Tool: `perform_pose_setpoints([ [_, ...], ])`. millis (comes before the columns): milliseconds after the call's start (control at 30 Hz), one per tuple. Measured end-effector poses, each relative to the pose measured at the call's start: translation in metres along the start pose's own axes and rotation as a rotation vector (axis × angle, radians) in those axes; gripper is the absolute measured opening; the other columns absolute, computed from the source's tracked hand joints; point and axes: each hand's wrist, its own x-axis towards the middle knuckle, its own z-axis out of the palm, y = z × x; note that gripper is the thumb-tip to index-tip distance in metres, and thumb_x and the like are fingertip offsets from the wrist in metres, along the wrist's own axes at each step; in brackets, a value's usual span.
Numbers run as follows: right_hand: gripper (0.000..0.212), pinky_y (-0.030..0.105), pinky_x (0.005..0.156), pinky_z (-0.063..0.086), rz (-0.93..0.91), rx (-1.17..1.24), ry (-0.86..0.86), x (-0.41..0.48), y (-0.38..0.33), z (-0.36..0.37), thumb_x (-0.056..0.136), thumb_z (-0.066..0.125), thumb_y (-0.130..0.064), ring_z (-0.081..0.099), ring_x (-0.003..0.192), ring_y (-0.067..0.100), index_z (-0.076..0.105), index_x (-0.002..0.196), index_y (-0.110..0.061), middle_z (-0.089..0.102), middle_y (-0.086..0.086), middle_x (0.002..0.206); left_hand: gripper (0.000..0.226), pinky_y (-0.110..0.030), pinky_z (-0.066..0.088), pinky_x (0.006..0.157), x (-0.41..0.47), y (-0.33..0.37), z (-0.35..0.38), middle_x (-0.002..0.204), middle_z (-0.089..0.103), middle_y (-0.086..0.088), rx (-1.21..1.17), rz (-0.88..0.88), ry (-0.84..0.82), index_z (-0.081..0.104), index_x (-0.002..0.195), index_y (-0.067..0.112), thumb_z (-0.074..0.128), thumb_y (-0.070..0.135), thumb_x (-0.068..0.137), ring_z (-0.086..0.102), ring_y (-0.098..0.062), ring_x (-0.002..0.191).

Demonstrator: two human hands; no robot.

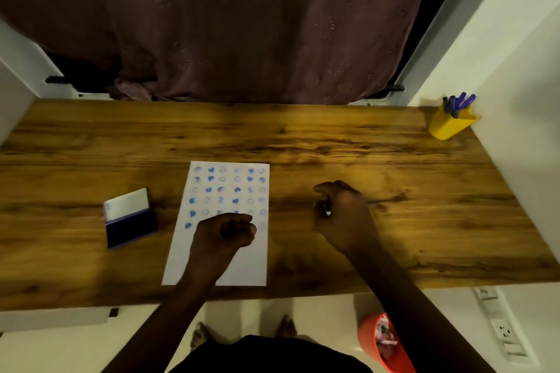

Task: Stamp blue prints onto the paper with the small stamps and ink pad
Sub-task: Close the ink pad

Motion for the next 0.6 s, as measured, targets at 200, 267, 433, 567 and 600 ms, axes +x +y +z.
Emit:
perform_pose_setpoints([
  [200, 0.028, 0.012, 0.076, 0.053, -0.045, 0.140, -0.085, 0.017, -0.070, 0.046, 0.093, 0.070, -0.020, 0.069, 0.090, 0.006, 0.074, 0.120, -0.019, 0.075, -0.002, 0.118, 0.029, -0.043, 0.064, 0.090, 0.006, -0.002, -0.063, 0.091, 0.084, 0.003, 0.012, 0.024, 0.148, 0.079, 0.092, 0.029, 0.086, 0.004, 0.081, 0.080, -0.020, 0.093],
  [267, 0.024, 0.001, 0.067, 0.043, -0.039, 0.188, -0.102, 0.025, -0.089, 0.062, 0.093, 0.069, -0.020, 0.065, 0.075, -0.003, 0.076, 0.116, -0.019, 0.077, -0.002, 0.113, 0.028, -0.044, 0.064, 0.089, 0.007, -0.004, -0.085, 0.084, 0.084, 0.004, -0.016, 0.016, 0.181, 0.079, 0.088, 0.030, 0.084, 0.003, 0.082, 0.081, -0.021, 0.088],
  [433, 0.019, 0.004, 0.075, 0.046, -0.062, 0.234, -0.175, 0.040, -0.130, 0.106, 0.094, 0.070, -0.024, 0.069, 0.088, 0.001, 0.079, 0.109, -0.020, 0.078, -0.005, 0.114, 0.033, -0.051, 0.061, 0.088, 0.007, -0.018, -0.137, 0.088, 0.081, 0.002, -0.097, 0.030, 0.280, 0.079, 0.083, 0.031, 0.081, -0.001, 0.084, 0.077, -0.032, 0.092],
  [567, 0.014, 0.000, 0.071, 0.038, -0.055, 0.247, -0.242, 0.051, -0.158, 0.145, 0.092, 0.073, -0.028, 0.062, 0.085, -0.001, 0.079, 0.104, -0.022, 0.078, -0.005, 0.112, 0.018, -0.037, 0.067, 0.079, 0.011, -0.040, -0.177, 0.096, 0.079, 0.000, 0.003, 0.070, 0.327, 0.075, 0.102, 0.020, 0.078, 0.009, 0.088, 0.078, -0.021, 0.089],
  [600, 0.014, 0.002, 0.071, 0.039, -0.057, 0.244, -0.263, 0.053, -0.164, 0.152, 0.092, 0.073, -0.028, 0.063, 0.083, 0.000, 0.080, 0.103, -0.022, 0.078, -0.005, 0.109, 0.018, -0.037, 0.067, 0.078, 0.014, -0.045, -0.186, 0.097, 0.078, -0.003, 0.056, 0.071, 0.344, 0.075, 0.106, 0.014, 0.078, 0.010, 0.089, 0.078, -0.022, 0.088],
])
